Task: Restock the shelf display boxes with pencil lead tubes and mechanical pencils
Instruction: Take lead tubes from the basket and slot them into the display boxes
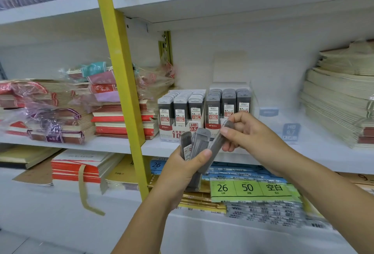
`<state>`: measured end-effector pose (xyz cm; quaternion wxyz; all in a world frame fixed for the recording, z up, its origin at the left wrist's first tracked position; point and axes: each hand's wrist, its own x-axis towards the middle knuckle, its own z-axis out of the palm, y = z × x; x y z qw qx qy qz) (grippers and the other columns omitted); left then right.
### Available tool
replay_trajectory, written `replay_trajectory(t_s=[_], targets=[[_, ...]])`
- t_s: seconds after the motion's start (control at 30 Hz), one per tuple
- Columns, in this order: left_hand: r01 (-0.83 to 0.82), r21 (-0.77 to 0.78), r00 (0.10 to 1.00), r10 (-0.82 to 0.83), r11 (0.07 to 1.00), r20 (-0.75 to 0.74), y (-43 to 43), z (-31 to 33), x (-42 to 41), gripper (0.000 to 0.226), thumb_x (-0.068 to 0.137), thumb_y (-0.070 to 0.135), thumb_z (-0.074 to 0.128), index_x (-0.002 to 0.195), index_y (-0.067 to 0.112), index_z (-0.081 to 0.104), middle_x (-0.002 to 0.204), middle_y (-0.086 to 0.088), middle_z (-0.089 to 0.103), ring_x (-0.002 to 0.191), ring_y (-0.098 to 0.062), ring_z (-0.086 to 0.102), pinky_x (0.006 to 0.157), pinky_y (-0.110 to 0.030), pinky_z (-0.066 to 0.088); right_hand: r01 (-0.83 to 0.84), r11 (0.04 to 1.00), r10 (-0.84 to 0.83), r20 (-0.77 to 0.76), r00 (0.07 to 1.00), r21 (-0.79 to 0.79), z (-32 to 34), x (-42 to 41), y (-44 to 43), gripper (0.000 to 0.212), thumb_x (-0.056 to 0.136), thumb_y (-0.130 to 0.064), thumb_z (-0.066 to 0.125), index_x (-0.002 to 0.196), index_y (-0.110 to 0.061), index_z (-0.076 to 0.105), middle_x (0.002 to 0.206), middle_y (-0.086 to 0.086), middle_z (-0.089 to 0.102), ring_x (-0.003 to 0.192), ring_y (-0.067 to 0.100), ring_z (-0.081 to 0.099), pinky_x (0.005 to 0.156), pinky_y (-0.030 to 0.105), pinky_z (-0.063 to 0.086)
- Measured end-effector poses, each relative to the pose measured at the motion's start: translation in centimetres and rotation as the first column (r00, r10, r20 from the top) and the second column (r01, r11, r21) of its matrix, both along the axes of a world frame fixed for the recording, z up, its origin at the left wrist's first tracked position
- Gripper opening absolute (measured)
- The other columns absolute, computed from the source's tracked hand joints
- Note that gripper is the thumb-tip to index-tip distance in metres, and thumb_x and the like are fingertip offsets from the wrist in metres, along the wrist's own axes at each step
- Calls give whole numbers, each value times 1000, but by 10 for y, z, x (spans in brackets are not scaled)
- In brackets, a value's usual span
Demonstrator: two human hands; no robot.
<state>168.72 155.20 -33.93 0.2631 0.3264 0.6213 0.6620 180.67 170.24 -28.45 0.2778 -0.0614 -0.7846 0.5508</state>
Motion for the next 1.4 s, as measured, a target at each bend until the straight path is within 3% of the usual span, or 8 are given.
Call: replay_trajectory(t_s=[0.1, 0.23, 0.5, 0.77, 1.0, 1.17, 1.3, 1.4], targets=[[6, 11, 1000, -6, 1000, -2, -1, 0, -2, 50, 55, 65, 80, 99, 44, 70, 88, 15, 75, 72, 3, 69, 61, -21, 49, 6, 1000, -6, 3, 1000, -21, 0, 0, 2, 14, 93, -16, 61, 106, -13, 55, 83, 6, 72, 73, 17, 66, 71, 26, 52], [12, 14, 999, -12, 1000, -45, -1, 0, -3, 55, 48, 67, 83, 97, 49, 67, 94, 18, 75, 83, 2, 71, 68, -20, 51, 28, 999, -28, 28, 999, 19, 0, 0, -6, 47, 72, -45, 73, 105, -16, 53, 84, 0, 73, 72, 12, 67, 68, 21, 53], [-80, 9, 996, 79, 997, 29, -1, -1, -7, 80, 40, 63, 92, 111, 37, 65, 94, 18, 76, 99, -11, 67, 70, -25, 49, 49, 999, -48, 63, 997, -14, 0, -3, -2, 34, 92, -6, 58, 113, -31, 54, 103, -8, 74, 94, 9, 69, 89, 30, 51], [-64, 29, 995, 61, 998, 73, 1, 0, -5, 68, 50, 58, 89, 111, 34, 69, 98, 13, 77, 98, -11, 70, 80, -32, 51, 75, 994, -78, -33, 996, -83, 1, -4, -3, 26, 90, -1, 62, 108, -18, 55, 92, 2, 76, 84, 20, 72, 70, 28, 57], [-67, 62, 985, 56, 996, 163, 1, 7, -11, 32, 80, 35, 76, 107, 22, 64, 88, -6, 66, 83, -24, 58, 56, -33, 50, 383, 917, -285, -485, 827, 115, 48, -7, 9, 42, 90, -8, 64, 95, -49, 53, 99, -8, 70, 91, 8, 69, 71, 26, 58], [-57, 121, 985, 36, 991, 171, 0, 10, -16, 48, 67, 36, 75, 110, 15, 67, 82, -5, 68, 79, -21, 60, 61, -34, 50, 445, 712, -338, -290, 895, 543, 58, -39, 19, 34, 89, -16, 64, 102, -44, 51, 96, -20, 60, 84, -5, 59, 69, 15, 46], [-29, 185, 985, -4, 982, 174, -3, 9, -22, 18, 81, 31, 77, 96, 21, 78, 89, 0, 77, 79, -7, 71, 61, -27, 54, 386, 691, -367, -163, 916, 611, 50, -56, 28, 35, 83, -15, 70, 99, -43, 59, 95, -17, 51, 81, 0, 54, 74, 17, 43], [-1, 220, 989, -31, 976, 143, -5, 9, -21, 32, 72, 39, 77, 99, 23, 78, 99, -1, 79, 85, -8, 73, 63, -24, 56, 367, 640, -423, -89, 902, 675, 43, -61, 29, 43, 86, -17, 69, 123, -36, 60, 94, -17, 40, 85, 3, 45, 76, 15, 35]])
